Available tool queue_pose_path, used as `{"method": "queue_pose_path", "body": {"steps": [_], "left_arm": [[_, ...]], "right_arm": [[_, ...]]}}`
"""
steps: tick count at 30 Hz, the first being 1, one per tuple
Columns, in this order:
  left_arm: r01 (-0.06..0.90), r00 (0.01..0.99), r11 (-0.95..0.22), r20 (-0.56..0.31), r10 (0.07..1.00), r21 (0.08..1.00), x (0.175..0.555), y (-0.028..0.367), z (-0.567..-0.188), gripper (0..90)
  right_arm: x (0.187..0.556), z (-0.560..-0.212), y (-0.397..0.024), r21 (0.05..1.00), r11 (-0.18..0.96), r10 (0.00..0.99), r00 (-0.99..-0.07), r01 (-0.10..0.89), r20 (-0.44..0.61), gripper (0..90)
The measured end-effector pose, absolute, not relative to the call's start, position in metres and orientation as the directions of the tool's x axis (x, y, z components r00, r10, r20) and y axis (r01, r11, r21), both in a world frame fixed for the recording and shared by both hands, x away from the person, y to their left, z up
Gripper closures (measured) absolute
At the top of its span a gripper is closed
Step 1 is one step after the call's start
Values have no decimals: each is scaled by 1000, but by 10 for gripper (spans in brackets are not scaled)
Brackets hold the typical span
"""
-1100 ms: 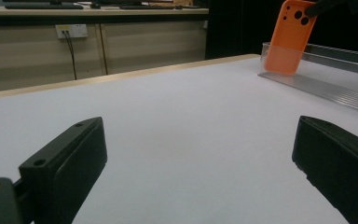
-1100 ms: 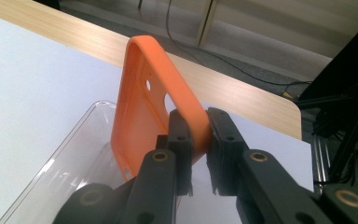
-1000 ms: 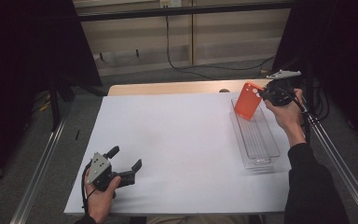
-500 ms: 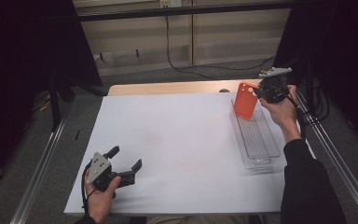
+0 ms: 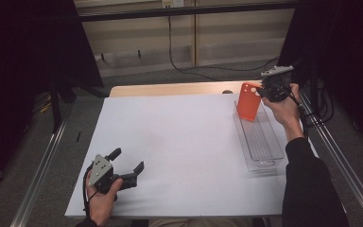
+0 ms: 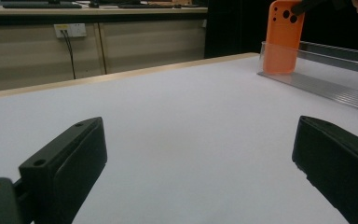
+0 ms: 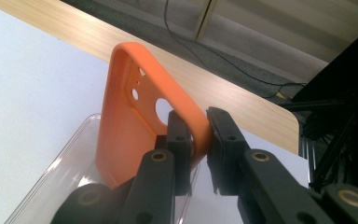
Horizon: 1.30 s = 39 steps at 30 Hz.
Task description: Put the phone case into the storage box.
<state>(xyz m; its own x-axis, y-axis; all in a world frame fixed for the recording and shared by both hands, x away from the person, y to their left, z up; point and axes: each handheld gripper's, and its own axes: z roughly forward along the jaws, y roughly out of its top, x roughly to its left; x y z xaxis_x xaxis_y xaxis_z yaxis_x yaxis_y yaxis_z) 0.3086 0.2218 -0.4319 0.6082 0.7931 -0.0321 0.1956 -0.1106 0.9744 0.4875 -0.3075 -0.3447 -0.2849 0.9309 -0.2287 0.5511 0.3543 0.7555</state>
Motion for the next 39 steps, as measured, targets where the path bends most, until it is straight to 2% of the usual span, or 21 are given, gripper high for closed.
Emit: {"method": "queue_pose_path", "body": {"steps": [15, 39], "left_arm": [[197, 612, -112, -33, 790, 974, 309, 222, -432, 30], [198, 608, -115, -30, 793, 973, 309, 224, -432, 30]], "right_arm": [[503, -343, -300, 748, 366, 926, -295, 553, -235, 767], [513, -348, -307, 763, 308, 945, -276, 569, -176, 760]]}}
